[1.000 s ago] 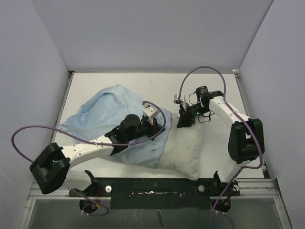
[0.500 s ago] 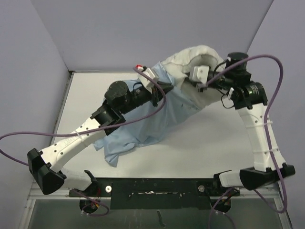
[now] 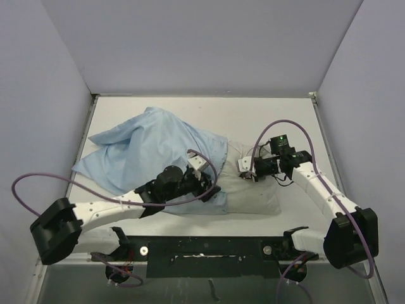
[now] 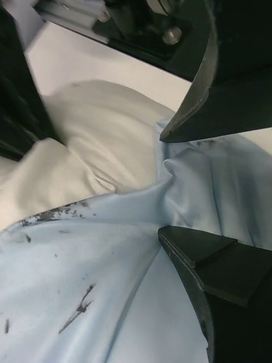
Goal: Put the pillow into the pillowcase
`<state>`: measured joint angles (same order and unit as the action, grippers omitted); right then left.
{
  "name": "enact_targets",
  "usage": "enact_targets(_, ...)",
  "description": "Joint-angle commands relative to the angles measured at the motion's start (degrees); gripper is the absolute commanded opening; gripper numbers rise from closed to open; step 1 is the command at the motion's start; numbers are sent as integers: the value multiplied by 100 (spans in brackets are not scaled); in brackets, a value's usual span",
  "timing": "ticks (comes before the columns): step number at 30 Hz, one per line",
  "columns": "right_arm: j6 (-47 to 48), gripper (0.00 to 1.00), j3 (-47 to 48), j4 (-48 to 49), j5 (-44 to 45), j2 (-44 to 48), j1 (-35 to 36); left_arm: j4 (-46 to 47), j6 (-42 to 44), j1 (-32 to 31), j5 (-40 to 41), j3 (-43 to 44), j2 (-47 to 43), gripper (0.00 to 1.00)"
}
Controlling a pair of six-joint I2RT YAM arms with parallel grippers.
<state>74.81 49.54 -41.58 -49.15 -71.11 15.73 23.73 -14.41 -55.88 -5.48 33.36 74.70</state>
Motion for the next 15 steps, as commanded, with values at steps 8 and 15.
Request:
enact_targets(8,-299,9,714,-1468,-943,-514,95,-3146,-725,92,1469,1893,-1755,78)
enact_targets(15,-1349,36,1991,-1890,-1351,-862,-330,-4764,-405,162,1552,3914,299,79)
